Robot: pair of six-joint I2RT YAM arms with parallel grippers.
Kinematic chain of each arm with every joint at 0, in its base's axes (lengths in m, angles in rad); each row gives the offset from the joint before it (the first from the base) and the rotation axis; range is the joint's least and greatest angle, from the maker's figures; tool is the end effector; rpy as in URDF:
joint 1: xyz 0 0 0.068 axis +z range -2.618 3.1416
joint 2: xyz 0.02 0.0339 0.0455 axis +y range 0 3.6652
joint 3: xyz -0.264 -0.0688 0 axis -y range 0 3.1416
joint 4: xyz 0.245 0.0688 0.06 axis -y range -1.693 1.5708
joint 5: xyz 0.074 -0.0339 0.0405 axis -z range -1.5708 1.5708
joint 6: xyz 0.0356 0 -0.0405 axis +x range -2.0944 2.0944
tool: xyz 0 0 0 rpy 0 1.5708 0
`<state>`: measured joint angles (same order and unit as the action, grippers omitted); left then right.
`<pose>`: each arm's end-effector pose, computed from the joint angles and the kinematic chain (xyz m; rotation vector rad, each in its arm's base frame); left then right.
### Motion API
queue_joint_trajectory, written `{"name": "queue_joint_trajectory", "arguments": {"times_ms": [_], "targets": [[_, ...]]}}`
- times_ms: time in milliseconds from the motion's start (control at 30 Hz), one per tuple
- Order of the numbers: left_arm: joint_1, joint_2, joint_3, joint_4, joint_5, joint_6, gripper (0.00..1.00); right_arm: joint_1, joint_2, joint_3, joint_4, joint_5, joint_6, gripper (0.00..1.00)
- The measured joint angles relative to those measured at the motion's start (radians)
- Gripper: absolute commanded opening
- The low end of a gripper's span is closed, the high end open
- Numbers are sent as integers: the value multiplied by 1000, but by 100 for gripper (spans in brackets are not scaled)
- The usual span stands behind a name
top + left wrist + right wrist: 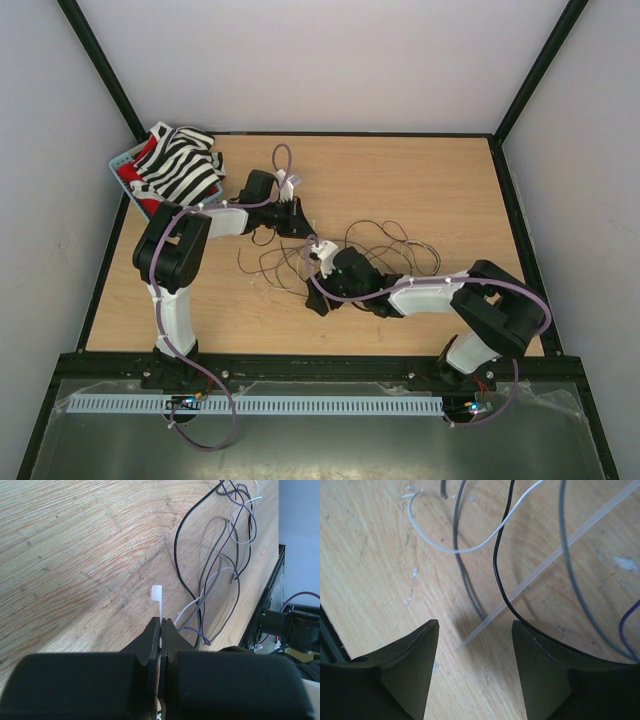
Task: Zip-tie the wires
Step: Tie the cable at the center of the board.
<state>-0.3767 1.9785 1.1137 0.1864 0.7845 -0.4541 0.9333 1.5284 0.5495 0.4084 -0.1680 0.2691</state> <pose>0.3688 -0.1729 0.1461 0.3656 2.3144 -1.3138 0.1661 0.2343 0.1485 -0.8360 2.1048 0.8564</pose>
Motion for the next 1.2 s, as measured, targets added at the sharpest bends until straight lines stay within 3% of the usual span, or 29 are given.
{"name": "queue_joint_trajectory", "arguments": {"times_ms": [267, 433, 1067, 1200], "targets": [[0, 0, 0, -1, 0, 0, 0, -28, 87, 65, 51, 49, 4, 69], [0, 0, 0, -2, 0, 0, 0, -31, 126, 98, 66, 63, 5, 62], [0, 0, 0, -16, 6, 1, 0, -37, 135, 81, 80, 80, 23, 1], [-5, 0, 0, -32, 17, 7, 0, -40, 81, 44, 47, 86, 24, 0]]}}
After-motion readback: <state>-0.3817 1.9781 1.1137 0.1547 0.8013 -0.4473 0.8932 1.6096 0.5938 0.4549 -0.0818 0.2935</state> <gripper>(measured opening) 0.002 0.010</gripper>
